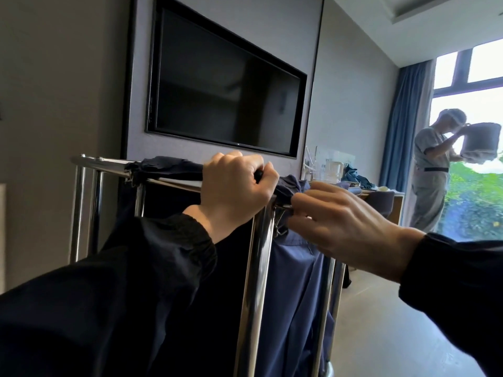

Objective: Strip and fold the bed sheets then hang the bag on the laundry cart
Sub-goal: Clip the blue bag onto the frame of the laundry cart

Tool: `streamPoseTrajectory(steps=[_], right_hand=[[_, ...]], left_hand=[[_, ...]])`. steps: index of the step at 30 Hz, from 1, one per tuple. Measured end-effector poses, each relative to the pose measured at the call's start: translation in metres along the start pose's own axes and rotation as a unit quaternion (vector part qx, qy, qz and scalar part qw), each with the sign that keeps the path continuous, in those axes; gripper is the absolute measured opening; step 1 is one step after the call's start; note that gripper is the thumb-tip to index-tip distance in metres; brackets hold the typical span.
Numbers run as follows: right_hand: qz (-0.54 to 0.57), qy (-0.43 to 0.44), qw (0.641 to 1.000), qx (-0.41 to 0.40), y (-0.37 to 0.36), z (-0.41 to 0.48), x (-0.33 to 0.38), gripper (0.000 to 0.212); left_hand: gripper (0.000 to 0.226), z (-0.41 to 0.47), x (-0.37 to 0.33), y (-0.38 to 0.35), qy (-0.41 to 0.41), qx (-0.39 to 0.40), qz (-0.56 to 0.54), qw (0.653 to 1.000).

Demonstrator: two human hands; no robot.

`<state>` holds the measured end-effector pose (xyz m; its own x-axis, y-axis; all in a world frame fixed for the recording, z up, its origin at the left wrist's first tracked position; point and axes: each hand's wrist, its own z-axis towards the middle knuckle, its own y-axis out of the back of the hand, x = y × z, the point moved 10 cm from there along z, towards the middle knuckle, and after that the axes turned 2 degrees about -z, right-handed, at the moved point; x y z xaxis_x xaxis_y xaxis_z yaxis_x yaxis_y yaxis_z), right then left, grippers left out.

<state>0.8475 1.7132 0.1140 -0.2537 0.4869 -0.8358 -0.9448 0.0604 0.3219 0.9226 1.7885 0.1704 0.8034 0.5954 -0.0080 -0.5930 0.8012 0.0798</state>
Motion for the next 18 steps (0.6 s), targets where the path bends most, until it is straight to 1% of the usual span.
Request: streamPoseTrajectory(steps=[2,4,9,12,15,18], right_hand=[[-0.025,0.0,1.0,0.013,-0.003,-0.002,0.002,0.027],[-0.039,-0.006,0.999,0.01,-0.002,-0.005,0.002,0.027],[0.02,-0.042,0.998,-0.041,0.011,-0.004,-0.009,0.023],[0.048,-0.074,0.995,-0.049,0.012,-0.005,-0.016,0.024],[0.066,-0.128,0.988,-0.054,0.012,-0.007,-0.023,0.011],[0.081,-0.168,0.979,-0.077,0.011,-0.006,-0.026,0.008]], left_hand=[[0.039,0.001,0.0,-0.003,-0.001,0.016,-0.004,1.0],[0.04,0.002,0.0,-0.003,-0.001,0.022,-0.008,1.0],[0.042,0.001,0.0,-0.003,0.006,0.023,-0.001,1.0],[0.043,0.001,0.001,-0.003,0.014,0.022,0.003,1.0],[0.044,0.0,0.001,-0.005,0.014,0.024,0.004,1.0],[0.044,0.0,0.001,-0.005,0.015,0.028,0.005,0.999]])
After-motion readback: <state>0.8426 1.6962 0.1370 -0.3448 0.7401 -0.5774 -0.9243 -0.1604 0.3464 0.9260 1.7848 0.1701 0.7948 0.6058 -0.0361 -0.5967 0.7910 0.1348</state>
